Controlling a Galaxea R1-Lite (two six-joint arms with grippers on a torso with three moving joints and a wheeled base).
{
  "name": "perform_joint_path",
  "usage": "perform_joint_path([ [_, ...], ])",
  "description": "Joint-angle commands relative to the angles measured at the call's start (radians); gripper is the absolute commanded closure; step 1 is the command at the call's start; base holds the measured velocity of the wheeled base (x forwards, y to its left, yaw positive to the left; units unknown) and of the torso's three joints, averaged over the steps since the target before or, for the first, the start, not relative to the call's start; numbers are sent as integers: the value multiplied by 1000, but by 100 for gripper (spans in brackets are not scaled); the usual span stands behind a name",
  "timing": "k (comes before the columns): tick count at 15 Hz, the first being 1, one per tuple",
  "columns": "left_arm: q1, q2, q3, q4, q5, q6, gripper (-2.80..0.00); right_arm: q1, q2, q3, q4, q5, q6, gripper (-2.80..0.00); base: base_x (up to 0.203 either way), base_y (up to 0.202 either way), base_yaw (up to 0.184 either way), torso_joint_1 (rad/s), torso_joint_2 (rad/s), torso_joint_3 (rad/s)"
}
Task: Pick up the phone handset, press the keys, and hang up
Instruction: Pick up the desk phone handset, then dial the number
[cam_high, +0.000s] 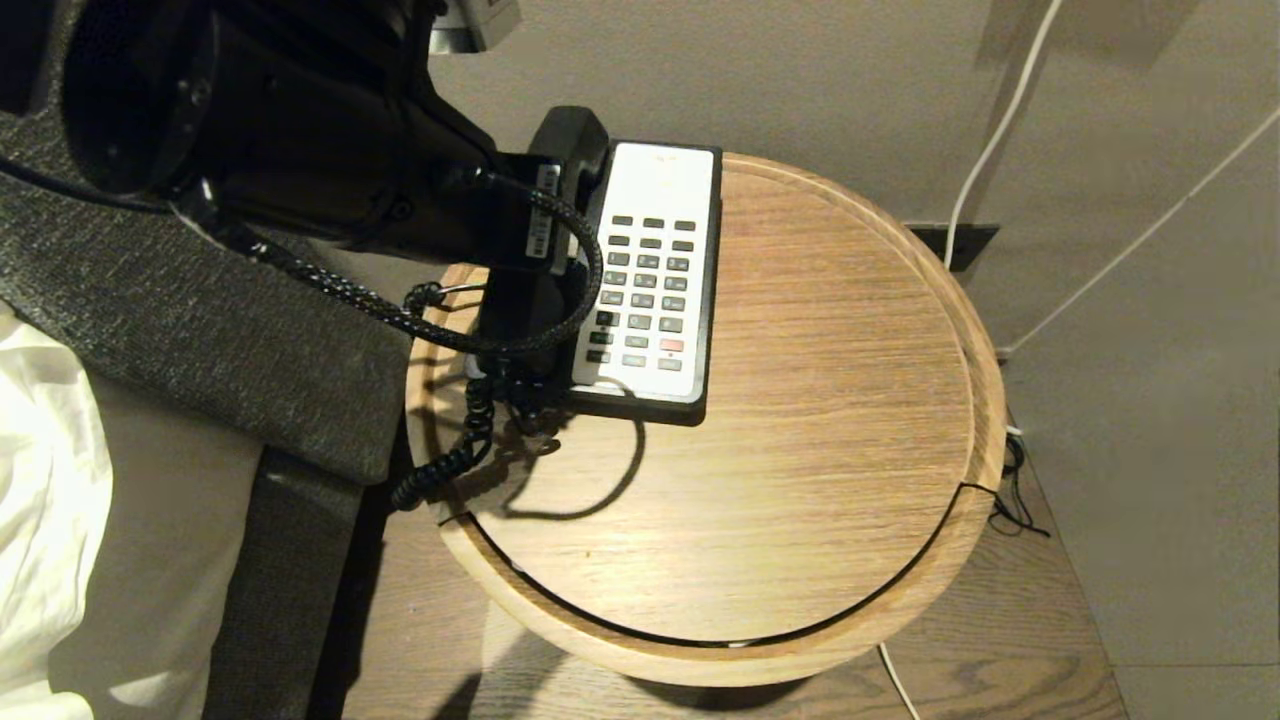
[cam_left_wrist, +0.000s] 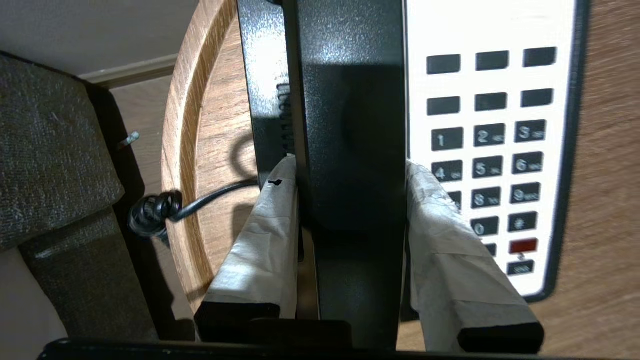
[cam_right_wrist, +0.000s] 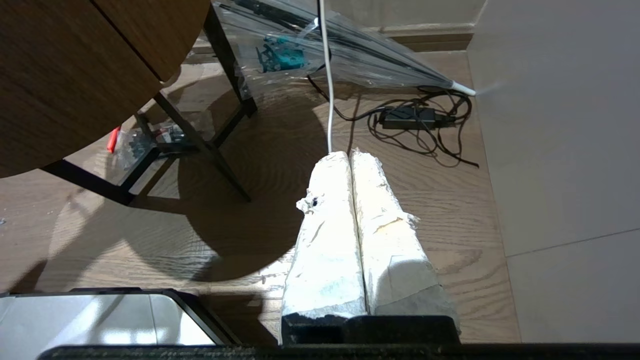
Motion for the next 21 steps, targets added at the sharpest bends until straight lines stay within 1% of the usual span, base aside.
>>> perform_joint_path([
  [1,-4,-25,0,3,3,-2,0,1,0,0,0,0,0,0,0,0,0,0,0,0],
  [12,-4,-115,-1,3,-4,-25,0,1,0,0,0,1,0,0,0,0,0,0,0,0],
  [15,-2,-148,1,14,-9,-101,0,1,0,0,0,0,0,0,0,0,0,0,0,0],
  [17,-1,-186,10,20,-10,-131,0,1,0,0,0,-1,0,0,0,0,0,0,0,0],
  [19,-1,-225,15,21,-13,-148,0,1,0,0,0,0,0,0,0,0,0,0,0,0],
  [20,-1,-243,15,29,-16,-171,0,1,0,0,-1,1,0,0,0,0,0,0,0,0],
  [21,-1,-262,13,48,-25,-208,0,1,0,0,0,1,0,0,0,0,0,0,0,0],
])
